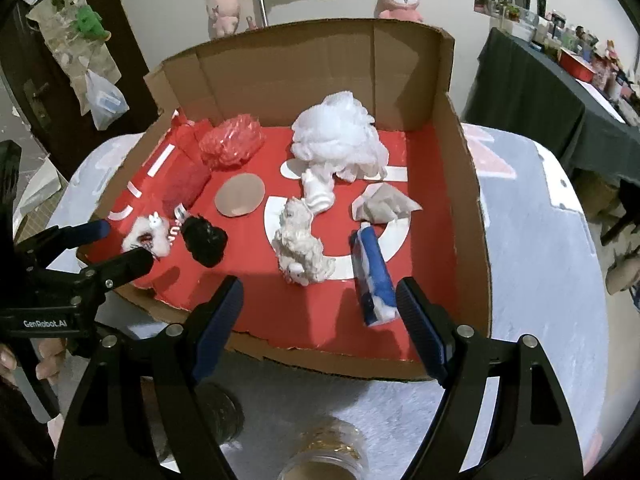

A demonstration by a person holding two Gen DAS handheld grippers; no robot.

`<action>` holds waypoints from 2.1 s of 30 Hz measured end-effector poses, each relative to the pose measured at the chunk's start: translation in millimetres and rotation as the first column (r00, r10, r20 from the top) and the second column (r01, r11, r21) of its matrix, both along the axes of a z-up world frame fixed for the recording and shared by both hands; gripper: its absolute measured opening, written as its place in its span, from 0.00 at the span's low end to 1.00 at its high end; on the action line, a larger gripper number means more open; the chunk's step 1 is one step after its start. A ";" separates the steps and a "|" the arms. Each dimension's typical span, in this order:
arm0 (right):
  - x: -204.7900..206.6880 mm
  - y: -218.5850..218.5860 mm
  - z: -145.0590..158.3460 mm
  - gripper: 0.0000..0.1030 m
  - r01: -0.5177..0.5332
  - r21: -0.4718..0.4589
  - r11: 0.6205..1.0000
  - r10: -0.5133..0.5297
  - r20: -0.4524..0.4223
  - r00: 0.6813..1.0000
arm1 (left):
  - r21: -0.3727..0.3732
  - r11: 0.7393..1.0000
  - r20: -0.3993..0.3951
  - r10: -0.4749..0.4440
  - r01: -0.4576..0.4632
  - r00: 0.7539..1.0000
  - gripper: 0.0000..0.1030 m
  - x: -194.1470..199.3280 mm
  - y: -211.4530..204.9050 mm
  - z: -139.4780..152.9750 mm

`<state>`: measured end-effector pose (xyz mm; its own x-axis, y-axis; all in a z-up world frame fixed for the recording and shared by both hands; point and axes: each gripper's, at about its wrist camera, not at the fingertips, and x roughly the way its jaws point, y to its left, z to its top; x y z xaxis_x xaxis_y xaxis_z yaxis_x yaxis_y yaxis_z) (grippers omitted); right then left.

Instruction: Organize soft objects

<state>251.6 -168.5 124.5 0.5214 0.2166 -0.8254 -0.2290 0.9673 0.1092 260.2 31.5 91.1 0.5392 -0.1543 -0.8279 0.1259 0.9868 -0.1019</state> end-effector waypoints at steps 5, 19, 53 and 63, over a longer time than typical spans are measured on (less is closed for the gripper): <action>-1.2 3.8 -6.8 0.76 -0.002 -0.021 1.000 0.002 0.001 1.000 | 0.000 1.000 -0.009 0.007 -0.007 1.000 0.99 -2.2 1.2 -4.6; 0.2 -0.6 -20.9 0.76 0.023 -0.020 1.000 -0.023 -0.001 1.000 | 0.006 1.000 -0.054 0.028 -0.027 0.998 0.99 -2.5 3.6 -17.5; -1.0 -1.8 -21.8 0.76 0.028 -0.037 0.999 -0.028 0.008 1.000 | 0.021 0.999 -0.035 0.034 -0.033 0.999 0.98 -2.7 3.3 -16.8; -1.7 -1.6 -22.0 0.76 0.028 -0.038 0.999 -0.028 0.008 1.000 | 0.023 0.999 -0.035 0.034 -0.033 0.999 0.98 -2.7 2.8 -17.0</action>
<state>249.9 -170.1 102.5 0.5328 0.1702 -0.8290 -0.2022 0.9768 0.0705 257.5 34.3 74.1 0.5139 -0.1179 -0.8497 0.0891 0.9925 -0.0839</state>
